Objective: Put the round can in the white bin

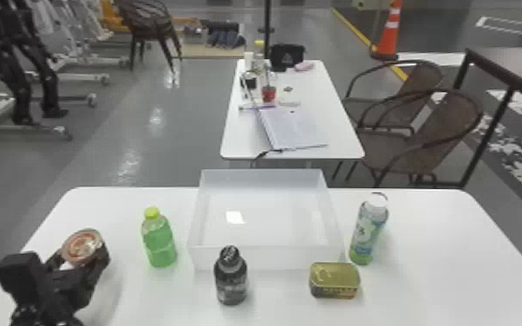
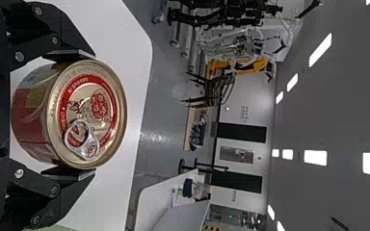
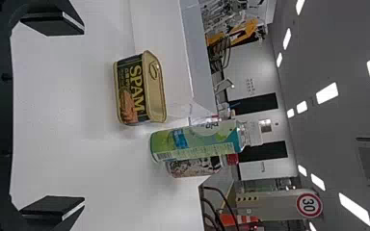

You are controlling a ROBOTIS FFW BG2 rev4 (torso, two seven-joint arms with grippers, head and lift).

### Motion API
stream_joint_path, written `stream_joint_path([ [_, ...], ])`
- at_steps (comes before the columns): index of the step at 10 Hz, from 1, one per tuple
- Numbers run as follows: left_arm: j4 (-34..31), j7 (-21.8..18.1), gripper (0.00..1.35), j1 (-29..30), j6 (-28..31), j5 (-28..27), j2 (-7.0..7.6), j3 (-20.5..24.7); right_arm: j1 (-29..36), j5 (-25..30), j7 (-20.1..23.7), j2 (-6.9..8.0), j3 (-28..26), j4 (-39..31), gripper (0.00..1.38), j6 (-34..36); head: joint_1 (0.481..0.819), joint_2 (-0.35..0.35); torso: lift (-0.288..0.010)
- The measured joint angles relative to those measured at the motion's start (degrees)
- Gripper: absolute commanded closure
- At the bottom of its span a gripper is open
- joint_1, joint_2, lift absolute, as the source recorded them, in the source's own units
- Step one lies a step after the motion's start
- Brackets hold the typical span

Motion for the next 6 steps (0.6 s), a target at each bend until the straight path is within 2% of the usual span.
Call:
stream_joint_path([
  [3,-5.25,-3.65,0.82,-1.22,0.74,1.91,0.03,-3.79,-0.06,0.0,0.0,0.07,0.0,0.16,0.05,0.0,0.549,0.0,-0.1],
  [6,-7.18,-6.15,0.82,-3.74,2.25,4.76,0.57,-9.64,-0.15,0.0,0.11,0.09,0.09,0.36,0.05,0.0,0.549,0.0,-0.1],
])
